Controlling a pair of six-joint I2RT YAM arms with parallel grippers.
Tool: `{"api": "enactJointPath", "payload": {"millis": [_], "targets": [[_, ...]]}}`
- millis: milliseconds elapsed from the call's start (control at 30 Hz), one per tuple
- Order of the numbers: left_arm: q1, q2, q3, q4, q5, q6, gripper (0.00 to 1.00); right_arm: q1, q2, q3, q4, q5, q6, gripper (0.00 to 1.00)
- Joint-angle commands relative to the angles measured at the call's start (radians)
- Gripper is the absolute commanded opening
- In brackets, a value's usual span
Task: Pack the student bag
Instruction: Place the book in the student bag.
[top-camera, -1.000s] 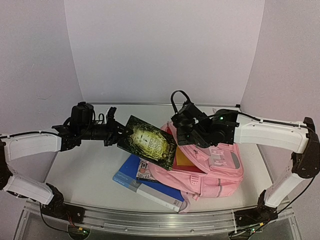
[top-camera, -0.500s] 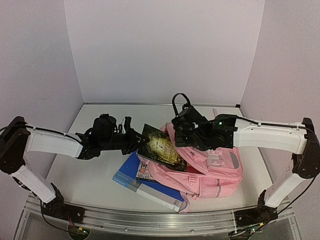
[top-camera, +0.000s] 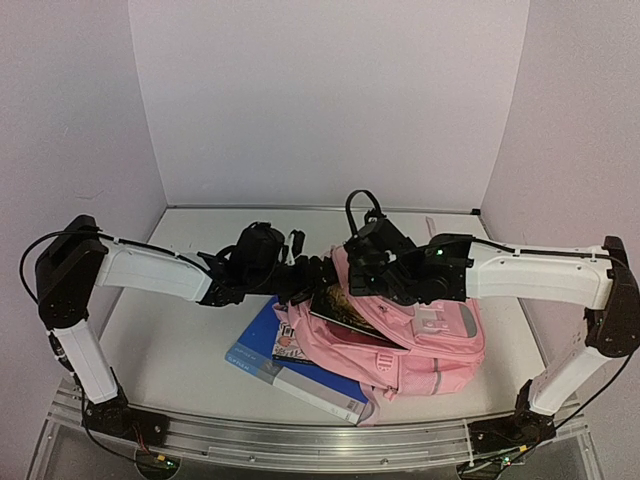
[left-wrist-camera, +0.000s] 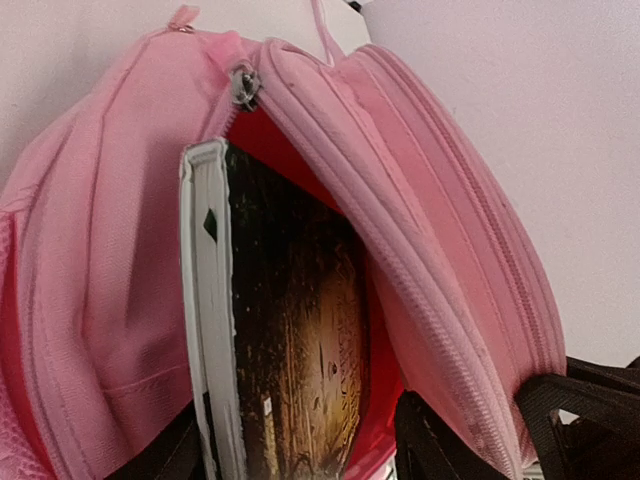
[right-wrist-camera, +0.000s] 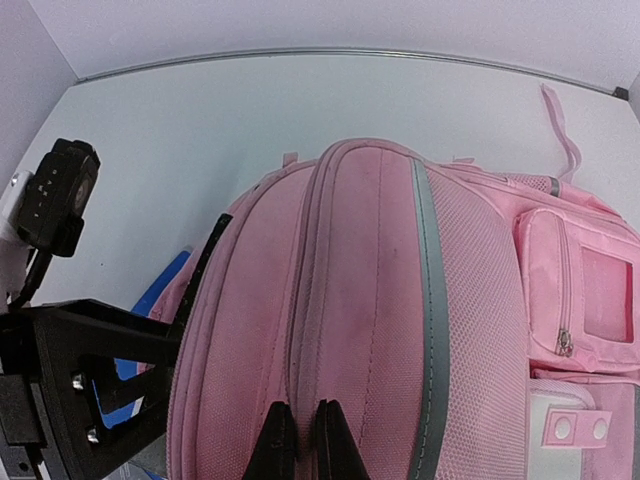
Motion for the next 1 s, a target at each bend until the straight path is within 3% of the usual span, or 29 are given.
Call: {"api": "enactJointPath", "payload": {"millis": [0,133,333,700,967], "targets": [[-0.031,-0.089,0.063,-0.221,-0.12,0.146,0.66,0.009,-0.081,0.023,0.162,0.059,-0.005,0.0],[-0.064,-0.084,0.099,-0.324,-0.16,0.184,0.66,0.009,-0.069,0.033,0.168,0.055,-0.015,0.0],[-0.1,-0.046,0.125,-0.367,-0.164,0.191,0.45,0.009,-0.057,0.041,0.173,0.054,-0.028,0.0],[-0.107,0.111,0.206,-0.197,-0.038,0.183,0.29,0.008,-0.065,0.031,0.18,0.043,-0.018,0.0],[-0.116,0.122,0.249,-0.201,-0.061,0.223,0.32,0.009,-0.088,0.009,0.181,0.054,-0.013,0.0]]}}
